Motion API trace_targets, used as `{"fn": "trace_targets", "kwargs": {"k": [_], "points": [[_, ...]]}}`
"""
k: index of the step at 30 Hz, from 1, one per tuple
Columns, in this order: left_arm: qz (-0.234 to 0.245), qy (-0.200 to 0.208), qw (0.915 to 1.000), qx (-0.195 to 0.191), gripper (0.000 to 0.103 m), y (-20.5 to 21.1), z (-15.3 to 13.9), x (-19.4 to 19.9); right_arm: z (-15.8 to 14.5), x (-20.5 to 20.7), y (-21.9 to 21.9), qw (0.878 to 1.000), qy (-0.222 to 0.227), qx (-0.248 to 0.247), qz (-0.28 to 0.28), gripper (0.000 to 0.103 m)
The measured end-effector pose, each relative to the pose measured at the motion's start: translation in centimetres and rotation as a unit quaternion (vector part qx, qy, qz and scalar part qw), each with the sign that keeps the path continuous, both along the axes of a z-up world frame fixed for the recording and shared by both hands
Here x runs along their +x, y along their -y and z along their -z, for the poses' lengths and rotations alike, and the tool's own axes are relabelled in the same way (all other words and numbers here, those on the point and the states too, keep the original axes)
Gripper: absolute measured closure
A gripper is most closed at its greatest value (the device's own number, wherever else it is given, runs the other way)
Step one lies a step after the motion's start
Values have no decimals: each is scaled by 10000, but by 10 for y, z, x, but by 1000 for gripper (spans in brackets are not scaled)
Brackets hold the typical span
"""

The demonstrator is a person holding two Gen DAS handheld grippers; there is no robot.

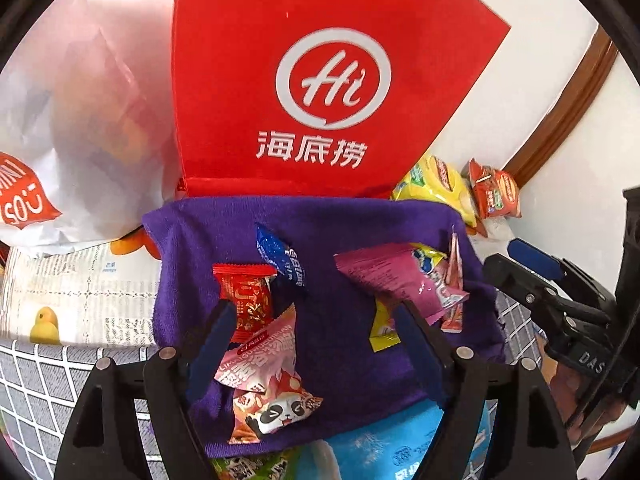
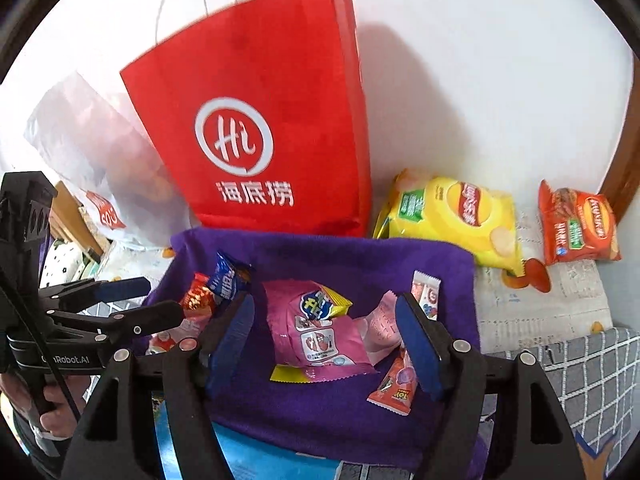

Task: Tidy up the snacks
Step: 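Move the right tool to the white sachet packet and grasp it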

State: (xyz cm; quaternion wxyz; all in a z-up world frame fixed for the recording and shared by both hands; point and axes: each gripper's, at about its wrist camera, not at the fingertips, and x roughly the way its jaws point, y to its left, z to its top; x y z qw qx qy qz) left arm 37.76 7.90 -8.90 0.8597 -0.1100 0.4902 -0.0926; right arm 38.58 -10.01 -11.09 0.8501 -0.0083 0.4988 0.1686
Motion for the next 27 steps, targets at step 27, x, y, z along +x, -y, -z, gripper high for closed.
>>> {"fn": "trace_targets", "kwargs": {"k": [27], "points": [[506, 1205, 9893, 643, 23, 17, -95, -114, -62, -136, 66, 9918, 292, -108, 1243, 31]]}}
